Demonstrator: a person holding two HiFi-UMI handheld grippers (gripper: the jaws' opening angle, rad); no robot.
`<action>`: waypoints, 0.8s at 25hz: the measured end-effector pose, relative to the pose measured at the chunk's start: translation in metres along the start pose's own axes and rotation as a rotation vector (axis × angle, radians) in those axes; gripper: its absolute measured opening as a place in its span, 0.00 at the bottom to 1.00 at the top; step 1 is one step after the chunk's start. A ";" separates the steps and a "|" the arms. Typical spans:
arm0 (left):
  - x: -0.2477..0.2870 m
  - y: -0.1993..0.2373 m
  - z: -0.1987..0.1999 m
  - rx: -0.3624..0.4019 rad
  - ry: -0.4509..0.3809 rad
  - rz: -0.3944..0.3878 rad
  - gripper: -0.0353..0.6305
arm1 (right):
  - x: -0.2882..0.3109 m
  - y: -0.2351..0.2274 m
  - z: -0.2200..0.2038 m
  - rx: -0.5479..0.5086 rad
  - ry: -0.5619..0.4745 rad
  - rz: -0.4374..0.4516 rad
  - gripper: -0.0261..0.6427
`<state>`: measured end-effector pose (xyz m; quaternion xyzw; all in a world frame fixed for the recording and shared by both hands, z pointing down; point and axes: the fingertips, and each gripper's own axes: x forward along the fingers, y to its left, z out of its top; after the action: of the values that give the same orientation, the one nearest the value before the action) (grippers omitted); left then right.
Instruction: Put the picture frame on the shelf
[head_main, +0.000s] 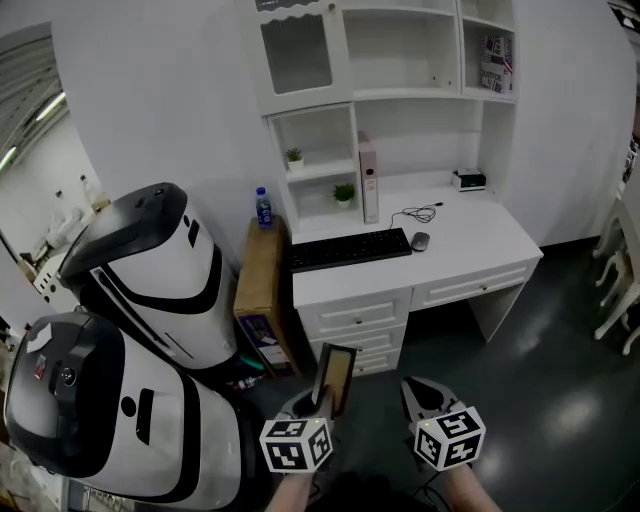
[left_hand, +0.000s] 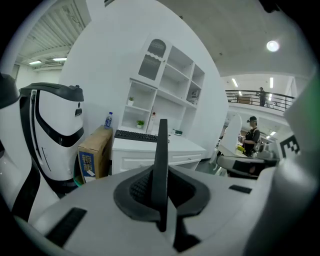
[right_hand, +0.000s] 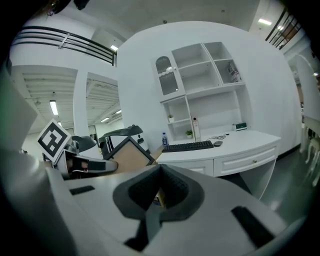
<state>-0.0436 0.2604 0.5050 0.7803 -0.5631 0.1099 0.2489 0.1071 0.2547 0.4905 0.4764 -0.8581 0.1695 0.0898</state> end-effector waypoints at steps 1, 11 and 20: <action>0.001 -0.001 -0.001 0.002 0.002 0.000 0.11 | 0.000 0.000 -0.001 0.002 0.004 0.007 0.04; 0.005 -0.009 -0.007 -0.006 0.015 -0.013 0.11 | 0.002 -0.006 -0.008 0.009 0.017 0.027 0.04; 0.034 0.003 0.005 0.025 0.037 0.000 0.11 | 0.030 -0.018 0.005 0.045 0.005 0.043 0.04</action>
<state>-0.0354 0.2296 0.5170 0.7811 -0.5571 0.1313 0.2493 0.1065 0.2200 0.4990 0.4592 -0.8639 0.1918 0.0776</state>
